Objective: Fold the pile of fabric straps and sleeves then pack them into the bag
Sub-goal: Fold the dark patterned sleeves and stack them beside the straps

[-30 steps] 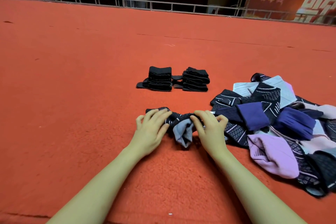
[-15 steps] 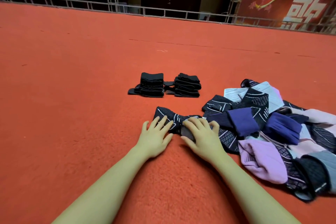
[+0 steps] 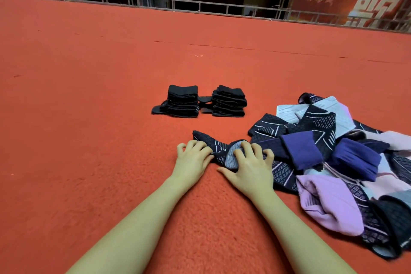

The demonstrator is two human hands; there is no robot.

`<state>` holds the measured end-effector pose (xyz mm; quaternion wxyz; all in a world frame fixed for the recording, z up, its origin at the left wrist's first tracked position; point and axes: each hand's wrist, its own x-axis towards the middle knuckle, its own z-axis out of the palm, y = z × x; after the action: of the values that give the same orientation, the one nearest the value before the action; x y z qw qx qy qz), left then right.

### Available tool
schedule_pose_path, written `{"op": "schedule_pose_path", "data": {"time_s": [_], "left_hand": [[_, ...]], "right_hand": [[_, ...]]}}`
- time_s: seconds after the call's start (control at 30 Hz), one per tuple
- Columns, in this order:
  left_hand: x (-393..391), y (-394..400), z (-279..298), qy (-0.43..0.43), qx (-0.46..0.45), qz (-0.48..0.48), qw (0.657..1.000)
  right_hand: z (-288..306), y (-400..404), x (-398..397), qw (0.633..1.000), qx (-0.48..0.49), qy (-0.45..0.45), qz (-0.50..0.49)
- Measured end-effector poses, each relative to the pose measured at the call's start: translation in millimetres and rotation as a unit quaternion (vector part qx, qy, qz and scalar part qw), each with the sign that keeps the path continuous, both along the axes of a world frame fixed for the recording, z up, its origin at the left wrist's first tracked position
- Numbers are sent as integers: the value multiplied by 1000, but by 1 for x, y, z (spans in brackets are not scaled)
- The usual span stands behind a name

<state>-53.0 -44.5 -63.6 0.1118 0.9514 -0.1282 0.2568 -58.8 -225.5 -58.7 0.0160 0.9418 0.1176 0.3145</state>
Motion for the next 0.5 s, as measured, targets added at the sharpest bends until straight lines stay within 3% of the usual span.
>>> {"op": "schedule_pose_path", "data": {"time_s": [0.2, 0.33, 0.5], "left_hand": [[-16, 9, -2, -91, -13, -5, 996], [-35, 27, 3, -150, 11, 47, 988], [-53, 43, 12, -176, 55, 97, 978]], "right_hand": [[1, 4, -2, 996, 30, -64, 44], [-2, 25, -12, 985, 63, -126, 98], [-7, 57, -25, 972, 136, -172, 80]]}}
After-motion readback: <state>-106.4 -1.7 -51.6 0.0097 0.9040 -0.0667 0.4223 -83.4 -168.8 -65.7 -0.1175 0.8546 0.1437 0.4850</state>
